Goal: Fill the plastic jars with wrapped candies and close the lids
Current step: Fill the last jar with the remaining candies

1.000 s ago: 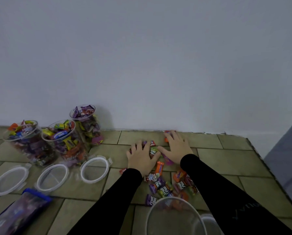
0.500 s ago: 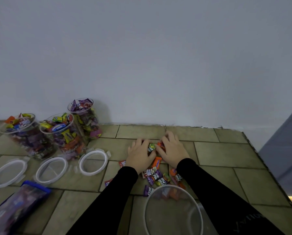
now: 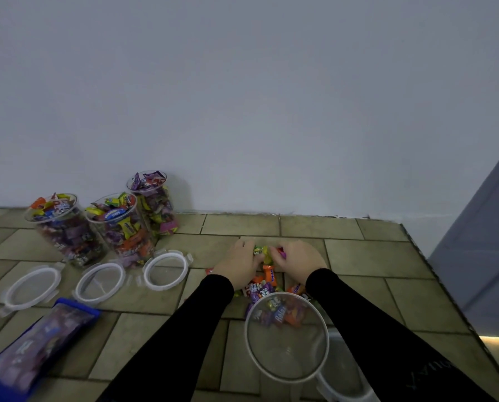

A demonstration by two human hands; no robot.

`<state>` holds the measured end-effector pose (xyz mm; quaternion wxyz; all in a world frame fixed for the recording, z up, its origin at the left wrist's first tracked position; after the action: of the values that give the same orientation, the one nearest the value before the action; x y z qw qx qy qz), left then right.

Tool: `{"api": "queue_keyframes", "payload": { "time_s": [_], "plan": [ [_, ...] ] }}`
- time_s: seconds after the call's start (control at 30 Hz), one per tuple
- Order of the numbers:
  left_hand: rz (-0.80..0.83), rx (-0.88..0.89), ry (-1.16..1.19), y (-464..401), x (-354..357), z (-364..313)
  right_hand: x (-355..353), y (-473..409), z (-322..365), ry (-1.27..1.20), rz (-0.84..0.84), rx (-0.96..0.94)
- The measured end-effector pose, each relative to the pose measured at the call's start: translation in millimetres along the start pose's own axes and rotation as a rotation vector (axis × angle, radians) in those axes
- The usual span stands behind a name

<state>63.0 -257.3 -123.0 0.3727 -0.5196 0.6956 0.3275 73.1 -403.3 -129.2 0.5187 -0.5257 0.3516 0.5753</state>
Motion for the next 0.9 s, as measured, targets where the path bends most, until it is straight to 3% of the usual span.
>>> {"api": "queue_keyframes", "payload": {
  "time_s": [0.2,0.4,0.6,0.9],
  "plan": [
    [-0.177,0.070,0.137,11,-8,-13,-21,12,-1,-0.237,-0.121,0.116],
    [-0.325,0.070,0.513,21,-26,-23,-54,29,1,-0.568,-0.288,0.208],
    [-0.419,0.153,0.724,41,-55,-48,-101,47,19,-0.835,-0.455,0.214],
    [-0.484,0.238,1.035,86,-88,-92,-154,95,60,-1.072,-0.557,0.180]
  ]
}}
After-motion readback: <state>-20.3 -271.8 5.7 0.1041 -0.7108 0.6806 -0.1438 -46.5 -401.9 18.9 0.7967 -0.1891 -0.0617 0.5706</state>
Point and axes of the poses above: each hand's wrist, its own y-axis away from the middle knuckle, its own x-axis out of the palm, z = x × y, the point moved 3 cm from there along -y, towards the middle knuckle, and after that the axes turned 6 degrees about y, right-handed, at the moved point
